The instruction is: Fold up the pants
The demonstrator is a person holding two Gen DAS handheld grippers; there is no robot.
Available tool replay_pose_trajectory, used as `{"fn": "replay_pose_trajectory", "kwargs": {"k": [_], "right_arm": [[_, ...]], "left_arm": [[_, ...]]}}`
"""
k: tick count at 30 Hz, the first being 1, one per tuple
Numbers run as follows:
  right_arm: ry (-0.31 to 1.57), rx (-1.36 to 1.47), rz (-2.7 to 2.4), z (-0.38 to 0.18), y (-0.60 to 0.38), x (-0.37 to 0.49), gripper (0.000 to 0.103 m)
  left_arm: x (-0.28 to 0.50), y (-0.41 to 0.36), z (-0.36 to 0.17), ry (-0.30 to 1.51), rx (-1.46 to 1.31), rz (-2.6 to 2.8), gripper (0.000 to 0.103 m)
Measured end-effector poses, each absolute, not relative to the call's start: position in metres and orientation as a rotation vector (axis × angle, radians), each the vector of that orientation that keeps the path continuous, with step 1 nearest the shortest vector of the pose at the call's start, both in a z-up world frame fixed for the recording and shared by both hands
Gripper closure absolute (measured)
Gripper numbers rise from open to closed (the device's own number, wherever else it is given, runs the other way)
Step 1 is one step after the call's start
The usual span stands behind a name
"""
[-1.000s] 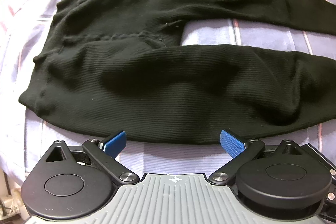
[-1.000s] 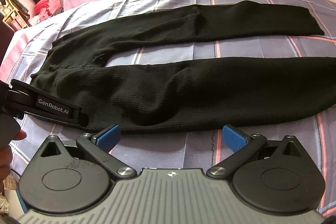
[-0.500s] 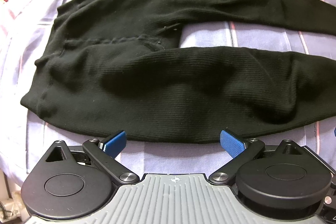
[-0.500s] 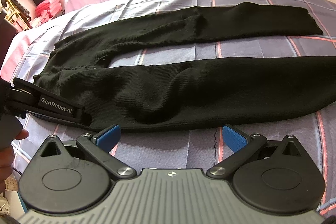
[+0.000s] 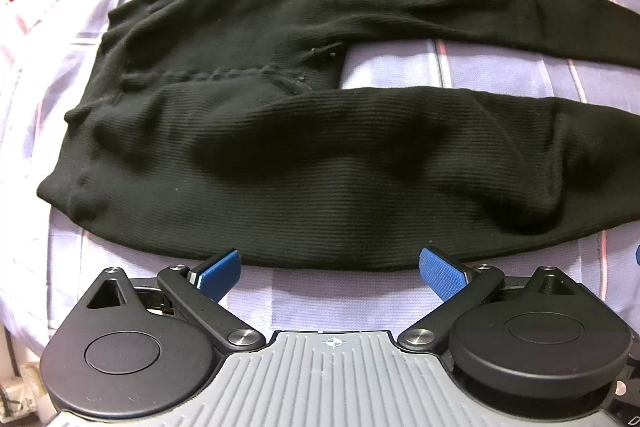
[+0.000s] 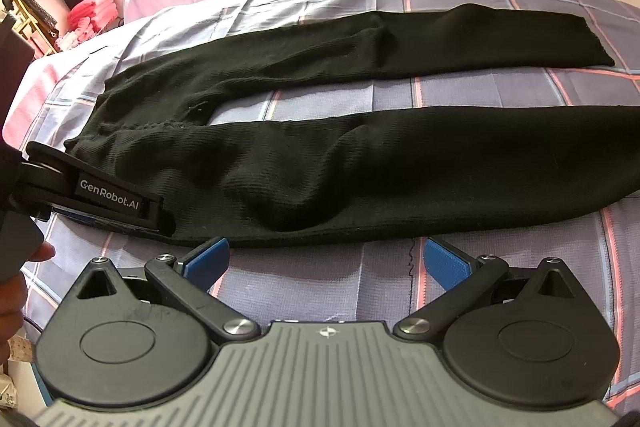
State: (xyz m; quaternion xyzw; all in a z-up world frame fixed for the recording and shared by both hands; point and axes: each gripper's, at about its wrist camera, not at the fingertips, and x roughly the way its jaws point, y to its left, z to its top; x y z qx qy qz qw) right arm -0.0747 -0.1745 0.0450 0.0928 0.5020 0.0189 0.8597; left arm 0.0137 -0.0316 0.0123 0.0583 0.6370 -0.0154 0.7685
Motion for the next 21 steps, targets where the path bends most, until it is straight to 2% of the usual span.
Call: {"fn": "replay_pose_trajectory", "kwargs": {"k": [13, 15, 16, 17, 18, 19, 20, 21], "right_arm": [[1.018, 0.271, -0.01, 0.046, -0.21, -0.086, 0.0], [0.99, 0.29, -0.022, 0.049, -0.224, -0.091, 0.004], [0.968, 0.306, -0.036, 0.051, -0.236, -0.095, 0.013], [0.945, 0.324, -0.063, 0.053, -0.249, -0.098, 0.027], [0.924, 0.341, -0.108, 0.054, -0.265, -0.101, 0.037], [0.908, 0.359, -0.171, 0.054, -0.282, -0.103, 0.055], [0.897, 0.382, -0.246, 0.053, -0.301, -0.105, 0.059], [0.885, 0.41, -0.318, 0.052, -0.318, -0.105, 0.057]], "left_arm": [[0.017, -0.051, 0.007, 1.385, 0.13, -0.032, 0.0], [0.018, -0.052, 0.005, 1.379, 0.121, -0.03, 0.0], [0.019, -0.053, 0.003, 1.375, 0.12, -0.027, 0.0], [0.019, -0.053, 0.001, 1.374, 0.12, -0.024, 0.0], [0.019, -0.053, -0.002, 1.378, 0.123, -0.018, 0.0], [0.02, -0.052, -0.006, 1.384, 0.124, -0.014, 0.0], [0.02, -0.051, -0.01, 1.39, 0.124, -0.008, 0.0], [0.019, -0.05, -0.014, 1.399, 0.127, -0.002, 0.0]]}}
